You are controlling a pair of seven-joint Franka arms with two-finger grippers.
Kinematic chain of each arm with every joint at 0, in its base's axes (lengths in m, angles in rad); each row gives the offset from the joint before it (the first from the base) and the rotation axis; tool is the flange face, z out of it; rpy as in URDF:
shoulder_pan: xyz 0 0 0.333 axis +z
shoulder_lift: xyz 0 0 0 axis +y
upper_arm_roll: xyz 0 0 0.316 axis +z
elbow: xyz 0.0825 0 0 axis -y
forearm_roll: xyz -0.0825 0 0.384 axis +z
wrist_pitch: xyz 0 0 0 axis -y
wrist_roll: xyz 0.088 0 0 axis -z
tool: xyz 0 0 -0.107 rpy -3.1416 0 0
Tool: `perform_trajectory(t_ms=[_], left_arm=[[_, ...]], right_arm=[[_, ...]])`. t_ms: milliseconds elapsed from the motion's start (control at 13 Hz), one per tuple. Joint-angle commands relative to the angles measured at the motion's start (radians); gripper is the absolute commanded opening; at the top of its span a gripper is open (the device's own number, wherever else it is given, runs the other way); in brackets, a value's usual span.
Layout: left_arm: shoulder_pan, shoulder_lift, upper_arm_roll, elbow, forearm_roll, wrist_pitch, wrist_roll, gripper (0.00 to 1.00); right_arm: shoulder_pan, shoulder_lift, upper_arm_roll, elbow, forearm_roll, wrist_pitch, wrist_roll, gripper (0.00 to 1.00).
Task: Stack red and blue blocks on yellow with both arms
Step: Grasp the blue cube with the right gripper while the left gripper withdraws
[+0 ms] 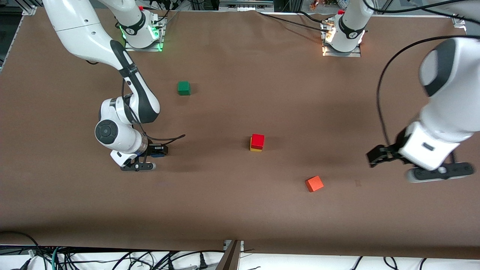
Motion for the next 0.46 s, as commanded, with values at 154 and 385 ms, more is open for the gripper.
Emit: perform_trajectory(t_ms=[154, 385], left_arm=[[0.105, -0.077, -0.006, -0.015, 0.002, -0.165, 0.138, 1.00], [0.146, -0.184, -0.005, -0.131, 0.000, -0.188, 0.219, 1.00]], right_arm=[[0.003, -0.011, -0.001, -0.028, 0.011, 0.031, -0.014, 0.47], [0.035, -0.041, 0.001, 0.003, 0.015, -0.012, -0.003, 0.35]])
